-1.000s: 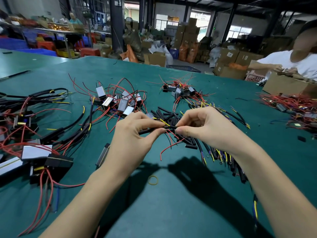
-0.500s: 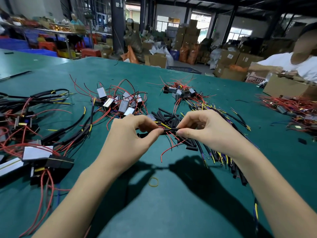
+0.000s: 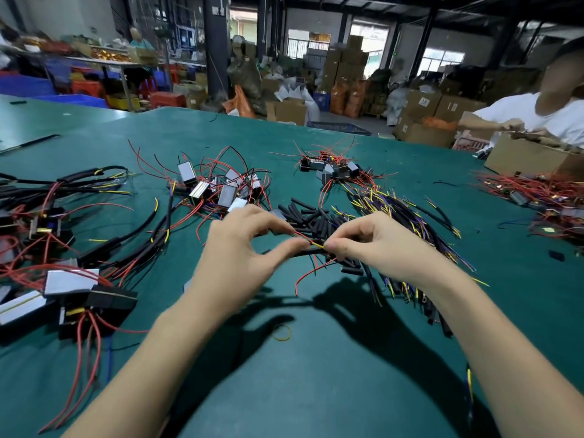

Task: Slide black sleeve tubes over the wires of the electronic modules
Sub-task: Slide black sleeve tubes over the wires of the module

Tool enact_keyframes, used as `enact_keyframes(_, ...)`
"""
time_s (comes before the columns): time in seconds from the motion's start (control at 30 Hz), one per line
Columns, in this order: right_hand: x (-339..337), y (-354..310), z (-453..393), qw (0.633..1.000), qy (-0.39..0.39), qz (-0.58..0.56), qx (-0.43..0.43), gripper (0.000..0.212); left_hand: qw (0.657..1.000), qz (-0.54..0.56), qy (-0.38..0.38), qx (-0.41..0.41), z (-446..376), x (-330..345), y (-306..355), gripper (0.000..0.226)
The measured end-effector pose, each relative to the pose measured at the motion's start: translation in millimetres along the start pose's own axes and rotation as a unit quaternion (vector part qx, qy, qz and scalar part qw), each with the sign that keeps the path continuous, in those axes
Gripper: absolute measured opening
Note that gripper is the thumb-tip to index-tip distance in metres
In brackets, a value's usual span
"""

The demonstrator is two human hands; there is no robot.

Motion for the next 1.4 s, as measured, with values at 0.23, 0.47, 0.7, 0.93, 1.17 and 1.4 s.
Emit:
enact_keyframes(0.23, 6, 7, -3, 1.0, -0.014, -0.001, -0.004, 0.007, 0.953, 0.046, -0.235, -0.186, 1, -15, -27, 0.025)
enact_keyframes(0.47, 15, 10, 4, 0.999, 0.0, 0.04, -0.015, 0.009, 0.976, -0.004, -0.184, -0.116, -1, -8, -17, 0.01)
enact_keyframes(0.7, 27, 11, 24, 0.991, 0.105, 0.074, -0.041, 0.013, 0.968, -0.057, -0.235, -0.063, -12, 18, 4, 0.007)
enact_keyframes(0.93, 45, 28, 40, 0.966, 0.225, 0.093, -0.083, 0.011, 0.974, 0.024, -0.202, -0.1, 3, 28, -1, 0.005)
enact_keyframes(1.17, 48, 31, 37, 0.956, 0.247, 0.106, -0.116, 0.008, 0.966, 0.097, -0.219, -0.102, 8, 16, -10, 0.029)
enact_keyframes(1.4, 51, 32, 35, 0.938, 0.28, 0.153, -0.137, 0.005, 0.974, 0.099, -0.177, -0.105, 7, 15, -14, 0.014)
Point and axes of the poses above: each hand's wrist, its own z-axis away from the middle knuckle, its own x-axis out of the palm, y = z × x, the point moved 2 cm from there along -z, towards the middle knuckle, and after that the axes turned 7 degrees about x, right-handed, at the moved point
